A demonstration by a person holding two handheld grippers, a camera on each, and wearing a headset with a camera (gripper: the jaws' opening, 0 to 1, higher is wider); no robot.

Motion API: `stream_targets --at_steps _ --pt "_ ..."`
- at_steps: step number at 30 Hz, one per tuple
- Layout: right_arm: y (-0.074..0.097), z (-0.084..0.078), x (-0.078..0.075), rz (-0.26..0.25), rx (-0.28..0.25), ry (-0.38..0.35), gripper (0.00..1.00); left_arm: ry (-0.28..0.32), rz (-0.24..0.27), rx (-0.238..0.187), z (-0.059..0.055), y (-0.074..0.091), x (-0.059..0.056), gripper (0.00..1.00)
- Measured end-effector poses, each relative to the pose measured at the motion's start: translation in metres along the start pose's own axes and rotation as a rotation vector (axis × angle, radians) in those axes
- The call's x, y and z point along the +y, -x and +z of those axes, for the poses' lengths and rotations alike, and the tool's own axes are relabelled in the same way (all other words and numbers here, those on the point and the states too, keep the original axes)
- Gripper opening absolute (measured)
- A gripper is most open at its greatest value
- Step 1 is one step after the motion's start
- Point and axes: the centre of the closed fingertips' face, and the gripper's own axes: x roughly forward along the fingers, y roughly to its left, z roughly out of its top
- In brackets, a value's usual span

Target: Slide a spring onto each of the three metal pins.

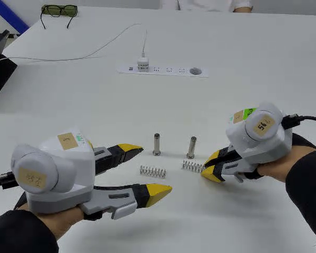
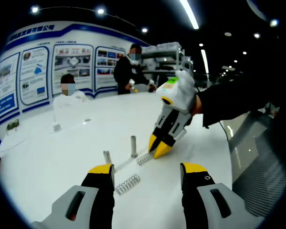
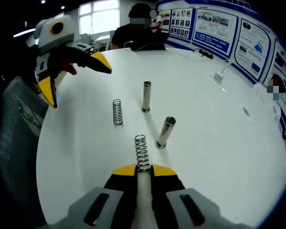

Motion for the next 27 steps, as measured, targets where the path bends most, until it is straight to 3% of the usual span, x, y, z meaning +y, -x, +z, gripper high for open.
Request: stream_targets --at_steps 18,27 --pt "0.037 0.02 0.021 0.008 -0.014 0.058 0.11 -0.061 -0.08 0.032 -0.002 -0.023 -0.017 0.49" --pt "0.053 0.042 0.043 0.053 -0.017 0.105 0.11 -0.119 -0.121 0.045 -0.001 -0.034 -0.028 0.43"
